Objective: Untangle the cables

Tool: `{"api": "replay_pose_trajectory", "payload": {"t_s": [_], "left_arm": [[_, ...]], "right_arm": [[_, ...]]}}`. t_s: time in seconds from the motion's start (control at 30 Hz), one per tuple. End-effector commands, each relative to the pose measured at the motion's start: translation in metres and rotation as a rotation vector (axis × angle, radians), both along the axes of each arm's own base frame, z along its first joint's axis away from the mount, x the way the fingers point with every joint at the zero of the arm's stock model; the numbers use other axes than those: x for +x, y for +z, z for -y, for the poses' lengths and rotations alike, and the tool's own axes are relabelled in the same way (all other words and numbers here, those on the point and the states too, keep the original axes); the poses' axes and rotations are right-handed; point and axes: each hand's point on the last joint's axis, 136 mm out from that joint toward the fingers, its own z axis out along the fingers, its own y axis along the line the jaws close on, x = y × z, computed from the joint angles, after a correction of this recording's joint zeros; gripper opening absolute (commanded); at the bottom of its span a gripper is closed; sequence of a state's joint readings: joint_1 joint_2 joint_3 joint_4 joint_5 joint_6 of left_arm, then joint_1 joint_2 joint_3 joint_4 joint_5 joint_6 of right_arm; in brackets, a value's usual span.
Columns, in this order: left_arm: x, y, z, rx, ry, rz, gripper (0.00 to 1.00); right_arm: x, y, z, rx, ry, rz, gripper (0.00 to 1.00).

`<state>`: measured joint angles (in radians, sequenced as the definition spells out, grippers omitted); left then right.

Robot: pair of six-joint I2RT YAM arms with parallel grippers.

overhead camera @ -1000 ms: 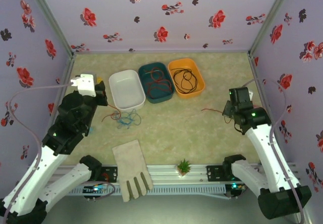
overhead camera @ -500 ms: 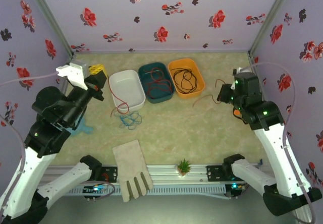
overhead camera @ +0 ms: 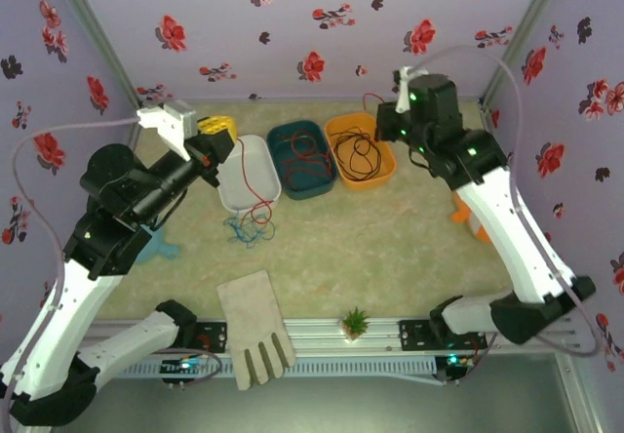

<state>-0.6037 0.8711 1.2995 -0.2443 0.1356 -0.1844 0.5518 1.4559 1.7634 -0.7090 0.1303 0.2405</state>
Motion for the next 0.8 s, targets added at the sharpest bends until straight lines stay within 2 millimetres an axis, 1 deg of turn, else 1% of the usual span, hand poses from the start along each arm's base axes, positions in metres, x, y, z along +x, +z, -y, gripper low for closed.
{"api": "replay_pose_trajectory", "payload": {"t_s": [0.0,0.13,0.23,0.33,0.47,0.6,0.77], "left_arm": [[-0.001,0.003,0.002,-0.030,-0.019,0.009,0.00],[0.003,-0.007,0.005,-0.020,-0.020,-0.017,0.00],[0.006,-0.012,0.007,-0.013,-0.020,-0.028,0.00],[0.009,-0.017,0.009,0.000,-0.019,-0.038,0.00],[0.013,-0.022,0.011,0.015,-0.018,-0.053,0.00],[0.016,-0.026,0.013,0.022,-0.017,-0.062,0.00],[0.020,-0.029,0.015,0.024,-0.016,-0.072,0.00]], "right_arm": [[0.022,0.006,-0.020,-0.052,0.030,0.054,0.00],[0.048,-0.009,-0.042,-0.099,0.043,0.041,0.00],[0.064,-0.031,-0.060,-0.140,0.060,0.005,0.00],[0.075,-0.060,-0.076,-0.181,0.075,-0.052,0.00],[0.080,-0.099,-0.096,-0.205,0.116,-0.138,0.00],[0.078,-0.136,-0.114,-0.171,0.170,-0.252,0.00],[0.076,-0.184,-0.129,-0.146,0.201,-0.378,0.00]]}}
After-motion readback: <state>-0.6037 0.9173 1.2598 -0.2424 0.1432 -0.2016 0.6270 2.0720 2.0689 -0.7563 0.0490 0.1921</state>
